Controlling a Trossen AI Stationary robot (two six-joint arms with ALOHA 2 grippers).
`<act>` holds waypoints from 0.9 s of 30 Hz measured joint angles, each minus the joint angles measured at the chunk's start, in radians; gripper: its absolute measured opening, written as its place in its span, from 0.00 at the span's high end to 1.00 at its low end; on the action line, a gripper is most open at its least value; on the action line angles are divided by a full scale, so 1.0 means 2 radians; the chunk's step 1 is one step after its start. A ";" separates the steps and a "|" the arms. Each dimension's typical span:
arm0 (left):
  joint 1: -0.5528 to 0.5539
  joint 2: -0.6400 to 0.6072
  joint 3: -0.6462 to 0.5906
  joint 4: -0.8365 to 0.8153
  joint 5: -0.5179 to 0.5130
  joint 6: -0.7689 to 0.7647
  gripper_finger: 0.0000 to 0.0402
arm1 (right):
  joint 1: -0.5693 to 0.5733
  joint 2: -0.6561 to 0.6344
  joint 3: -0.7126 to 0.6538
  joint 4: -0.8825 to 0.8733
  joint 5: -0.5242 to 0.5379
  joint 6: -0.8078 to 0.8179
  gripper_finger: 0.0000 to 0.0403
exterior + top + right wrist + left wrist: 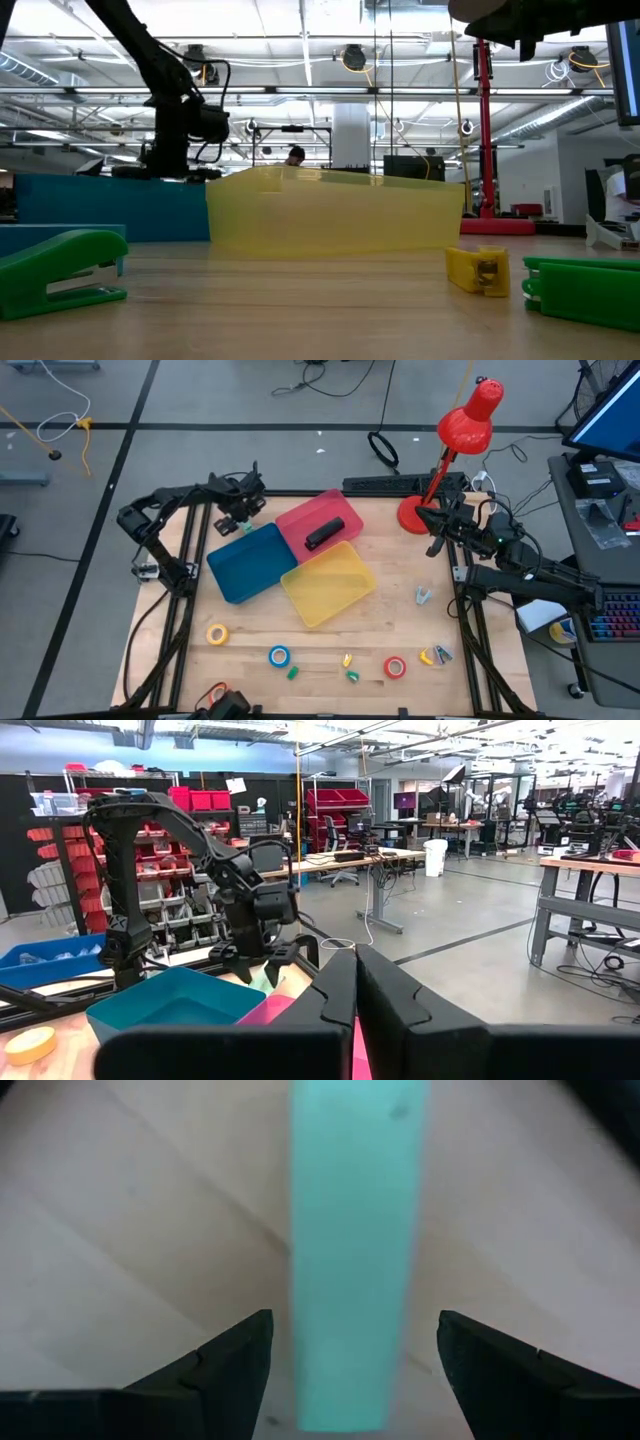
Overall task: Pick and place Stapler, Stapler remover, tape
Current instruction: Put the blue stapler into the red bin
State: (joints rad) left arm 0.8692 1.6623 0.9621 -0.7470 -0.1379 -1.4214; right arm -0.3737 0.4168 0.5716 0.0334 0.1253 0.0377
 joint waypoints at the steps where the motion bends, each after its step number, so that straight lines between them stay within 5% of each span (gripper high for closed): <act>1: 0.000 0.000 -0.004 0.000 0.000 -0.001 0.30 | 0.000 0.000 0.000 0.000 0.000 0.001 1.00; 10: 0.004 0.000 -0.043 0.038 -0.002 0.002 0.31 | 0.000 0.000 0.000 0.000 0.000 0.001 1.00; 20: 0.026 -0.002 -0.052 0.050 -0.007 0.033 0.66 | 0.000 0.000 0.000 0.000 0.001 0.002 1.00; 27: 0.046 -0.004 -0.051 0.061 -0.016 0.071 0.67 | 0.000 0.000 0.000 0.000 0.002 0.002 1.00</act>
State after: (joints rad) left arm 0.9603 1.6550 0.8591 -0.6240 -0.1692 -1.2793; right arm -0.3733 0.4175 0.5720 0.0334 0.1285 0.0410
